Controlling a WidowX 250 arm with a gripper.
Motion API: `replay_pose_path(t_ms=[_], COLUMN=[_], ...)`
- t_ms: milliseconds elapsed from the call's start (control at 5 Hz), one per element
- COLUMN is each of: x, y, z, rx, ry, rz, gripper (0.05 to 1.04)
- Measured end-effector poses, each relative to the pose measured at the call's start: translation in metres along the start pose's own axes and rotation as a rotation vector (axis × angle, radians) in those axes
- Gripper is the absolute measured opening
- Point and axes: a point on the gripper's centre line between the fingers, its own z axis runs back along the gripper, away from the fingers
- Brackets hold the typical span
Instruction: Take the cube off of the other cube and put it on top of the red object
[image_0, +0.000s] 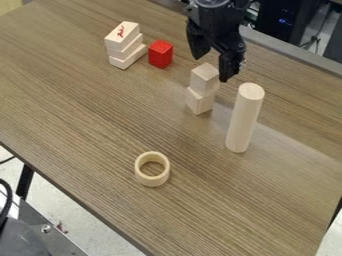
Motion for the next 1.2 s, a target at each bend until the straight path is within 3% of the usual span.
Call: replay_pose_path(t_ms=[200,600,800,1200], x=[-0.005,-0.009,-0.011,0.005], y=[0.002,0.004,0.005,0.030], z=[-0.009,-0.015,-0.012,0.011], rx=[-0.001,-0.020,-0.039,-0.021], ry=[0.029,0.042,0.047,-0.023], rz=[0.000,0.001,-0.001,0.063], gripper=[0.967,0.568,0.567,0.567])
